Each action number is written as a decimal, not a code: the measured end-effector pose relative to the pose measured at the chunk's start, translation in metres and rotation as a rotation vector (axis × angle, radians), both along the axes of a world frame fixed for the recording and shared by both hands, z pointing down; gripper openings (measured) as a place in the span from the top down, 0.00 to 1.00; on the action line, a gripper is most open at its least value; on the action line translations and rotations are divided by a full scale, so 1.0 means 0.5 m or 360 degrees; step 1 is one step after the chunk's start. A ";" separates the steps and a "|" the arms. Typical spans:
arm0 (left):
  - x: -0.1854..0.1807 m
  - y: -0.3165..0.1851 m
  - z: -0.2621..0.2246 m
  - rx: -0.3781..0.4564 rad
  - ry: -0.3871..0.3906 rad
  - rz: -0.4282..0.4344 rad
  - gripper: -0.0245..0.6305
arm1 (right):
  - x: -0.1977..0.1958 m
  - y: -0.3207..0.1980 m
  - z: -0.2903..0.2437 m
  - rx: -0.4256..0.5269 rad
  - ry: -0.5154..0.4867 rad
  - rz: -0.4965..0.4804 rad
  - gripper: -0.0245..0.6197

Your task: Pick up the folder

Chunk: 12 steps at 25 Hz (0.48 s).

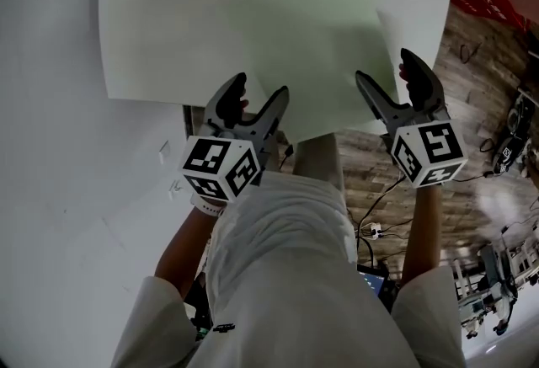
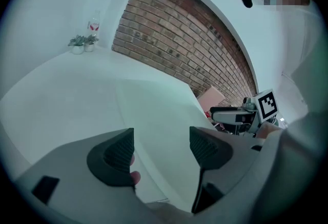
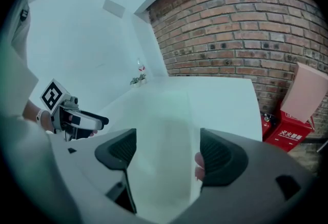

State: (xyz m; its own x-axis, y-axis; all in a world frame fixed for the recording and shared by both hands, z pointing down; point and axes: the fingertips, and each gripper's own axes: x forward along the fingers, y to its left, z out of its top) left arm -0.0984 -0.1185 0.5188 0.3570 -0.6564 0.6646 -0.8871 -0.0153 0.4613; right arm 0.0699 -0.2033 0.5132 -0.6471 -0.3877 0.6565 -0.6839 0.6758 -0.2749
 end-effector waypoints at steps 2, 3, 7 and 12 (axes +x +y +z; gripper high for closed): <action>-0.003 -0.001 0.015 -0.0026 0.0002 -0.0020 0.46 | -0.001 -0.006 0.017 -0.0050 0.0012 -0.0014 0.36; -0.005 -0.001 0.022 -0.0038 -0.0002 -0.0025 0.46 | -0.003 -0.008 0.025 -0.0073 0.0017 -0.0020 0.36; -0.005 -0.002 0.045 -0.0077 0.0028 -0.0038 0.46 | -0.006 -0.017 0.056 -0.0126 0.0035 -0.0042 0.32; 0.003 -0.001 0.066 -0.0123 0.0100 -0.0053 0.46 | -0.007 -0.018 0.084 -0.0224 0.0030 -0.0083 0.31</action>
State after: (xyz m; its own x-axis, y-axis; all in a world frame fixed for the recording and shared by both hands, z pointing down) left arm -0.0968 -0.1191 0.5518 0.3785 -0.6162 0.6906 -0.8558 0.0512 0.5147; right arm 0.0663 -0.2125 0.5552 -0.6512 -0.2571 0.7140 -0.6545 0.6665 -0.3569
